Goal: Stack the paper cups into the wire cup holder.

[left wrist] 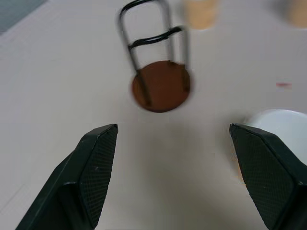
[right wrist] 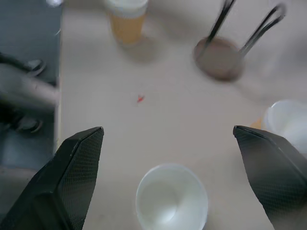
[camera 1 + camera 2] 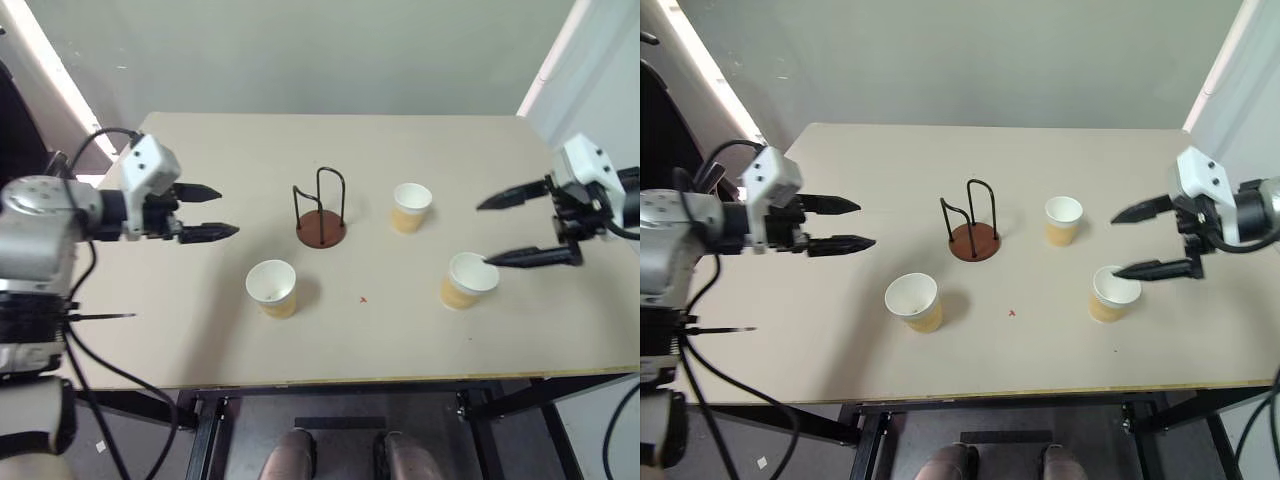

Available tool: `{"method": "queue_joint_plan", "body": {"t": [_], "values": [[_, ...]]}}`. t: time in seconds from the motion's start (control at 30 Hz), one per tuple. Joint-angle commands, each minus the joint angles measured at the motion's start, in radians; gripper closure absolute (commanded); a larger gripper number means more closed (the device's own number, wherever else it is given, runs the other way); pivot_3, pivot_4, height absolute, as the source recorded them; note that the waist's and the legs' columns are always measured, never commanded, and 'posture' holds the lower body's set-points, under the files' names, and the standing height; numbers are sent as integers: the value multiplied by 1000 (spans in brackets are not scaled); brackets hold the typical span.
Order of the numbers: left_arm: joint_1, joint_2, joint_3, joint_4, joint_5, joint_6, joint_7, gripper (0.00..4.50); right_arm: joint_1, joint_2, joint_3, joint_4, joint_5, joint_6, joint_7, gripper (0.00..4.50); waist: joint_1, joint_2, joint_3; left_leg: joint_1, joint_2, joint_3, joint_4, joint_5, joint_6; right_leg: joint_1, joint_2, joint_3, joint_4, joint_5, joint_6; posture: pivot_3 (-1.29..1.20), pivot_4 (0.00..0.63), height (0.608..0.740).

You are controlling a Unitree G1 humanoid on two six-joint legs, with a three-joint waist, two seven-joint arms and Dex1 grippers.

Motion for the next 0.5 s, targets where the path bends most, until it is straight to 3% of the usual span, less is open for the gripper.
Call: {"method": "queue_joint_plan", "body": {"t": [0.03, 0.23, 0.5], "values": [[-50, -66, -29, 46, 50, -30, 64, 520, -86, 94, -48, -89, 34, 101, -191, 0, -7, 0, 0, 1, 0, 0, 0, 0, 0, 0, 0, 1, 0, 1, 1, 0, 150, 740], [-190, -232, -56, 306, 132, -82, 223, 520, -111, 227, -30, -144, -24, 153, -421, 0, -4, 0, 0, 1, 0, 0, 0, 1, 1, 0, 0, 1, -1, 5, 8, 0, 150, 740], [-350, -417, -78, 585, 173, -188, 269, 520, -104, 240, -43, -184, 1, 177, -464, 0, 7, 0, 0, -3, -2, 0, 2, 1, 1, 0, -1, 1, -4, 6, 12, 0, 150, 740]]}}
